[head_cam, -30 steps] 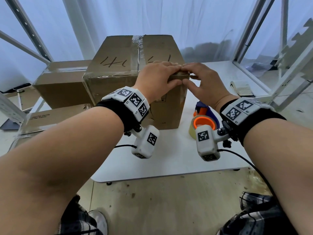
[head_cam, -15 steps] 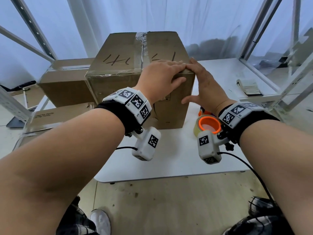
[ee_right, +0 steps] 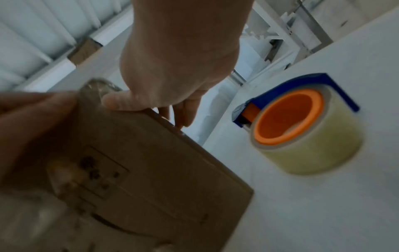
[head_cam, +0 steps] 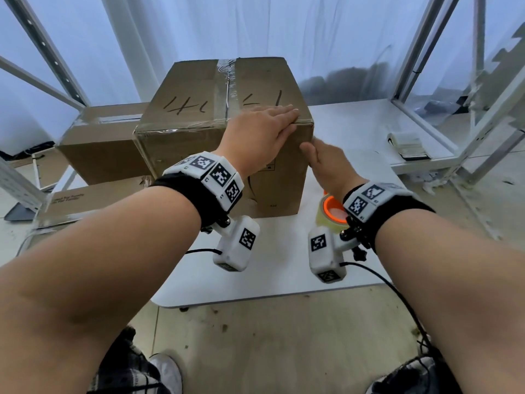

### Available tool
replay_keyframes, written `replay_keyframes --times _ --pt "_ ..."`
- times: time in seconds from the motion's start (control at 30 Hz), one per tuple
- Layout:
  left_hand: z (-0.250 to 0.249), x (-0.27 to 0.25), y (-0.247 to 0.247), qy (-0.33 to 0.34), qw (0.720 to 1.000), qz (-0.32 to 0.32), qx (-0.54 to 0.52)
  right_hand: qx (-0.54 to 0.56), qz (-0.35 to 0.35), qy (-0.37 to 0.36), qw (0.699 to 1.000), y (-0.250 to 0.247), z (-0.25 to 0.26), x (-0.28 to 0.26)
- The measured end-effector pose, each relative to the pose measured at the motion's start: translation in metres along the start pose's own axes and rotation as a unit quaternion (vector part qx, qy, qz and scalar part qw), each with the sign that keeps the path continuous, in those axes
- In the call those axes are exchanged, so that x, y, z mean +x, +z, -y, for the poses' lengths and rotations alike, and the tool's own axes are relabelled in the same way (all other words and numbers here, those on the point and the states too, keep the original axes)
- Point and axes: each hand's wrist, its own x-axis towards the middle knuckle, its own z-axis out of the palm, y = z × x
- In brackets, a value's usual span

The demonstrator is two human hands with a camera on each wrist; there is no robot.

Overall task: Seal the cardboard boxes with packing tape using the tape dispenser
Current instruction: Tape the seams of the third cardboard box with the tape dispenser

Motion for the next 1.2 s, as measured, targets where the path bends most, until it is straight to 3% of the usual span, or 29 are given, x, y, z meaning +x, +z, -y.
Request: replay_keyframes --times 0.1,0.17,0.27,0.33,0.4,0.47,0.6,0.7,0.83,0.93,1.07,1.2 --pt "-0.001 0.0 0.002 -0.005 1.0 0.007 -0.005 -0.08 0.056 0.017 0.995 -0.002 -0.001 -0.003" --pt "-0.001 0.0 0.001 -0.006 1.0 0.005 -0.008 -0.214 0.076 0.018 0.974 -0.01 0.006 -0.003" --pt "-0.004 -0.001 -0.001 -0.008 1.0 0.004 -0.001 -0.333 0.015 -0.003 0.943 -0.027 0.023 0.001" --pt "-0.006 -0.001 -0.003 -0.007 1.0 0.011 0.009 -0.252 -0.044 -0.008 0.967 -0.033 0.035 0.006" --pt "-0.004 -0.001 -0.005 0.005 0.999 0.03 0.027 -0.129 -0.057 -0.05 0.989 -0.026 0.044 0.011" --pt "0.0 -0.003 -0.01 0.016 0.998 0.058 0.037 -0.094 -0.054 -0.08 0.991 -0.013 0.045 0.013" --pt "0.032 -0.024 -0.033 -0.039 0.993 0.098 0.045 -0.124 -0.038 -0.017 0.991 -0.003 0.042 0.015" --pt "0.069 -0.051 -0.044 -0.094 0.988 0.116 0.047 -0.145 -0.044 -0.024 0.988 -0.004 0.044 0.015" --pt "0.107 -0.085 -0.052 -0.169 0.981 0.081 0.051 -0.165 -0.044 -0.013 0.985 -0.004 0.046 0.014" --pt "0.115 -0.1 -0.054 -0.233 0.971 0.041 -0.035 -0.198 -0.049 -0.007 0.979 -0.003 0.051 0.015" --pt "0.102 -0.1 -0.06 -0.244 0.967 0.031 -0.058 -0.261 -0.068 0.096 0.958 0.002 0.058 0.015" --pt "0.083 -0.104 -0.064 -0.197 0.98 0.024 -0.021 -0.066 -0.063 0.205 0.974 0.008 0.075 0.019"
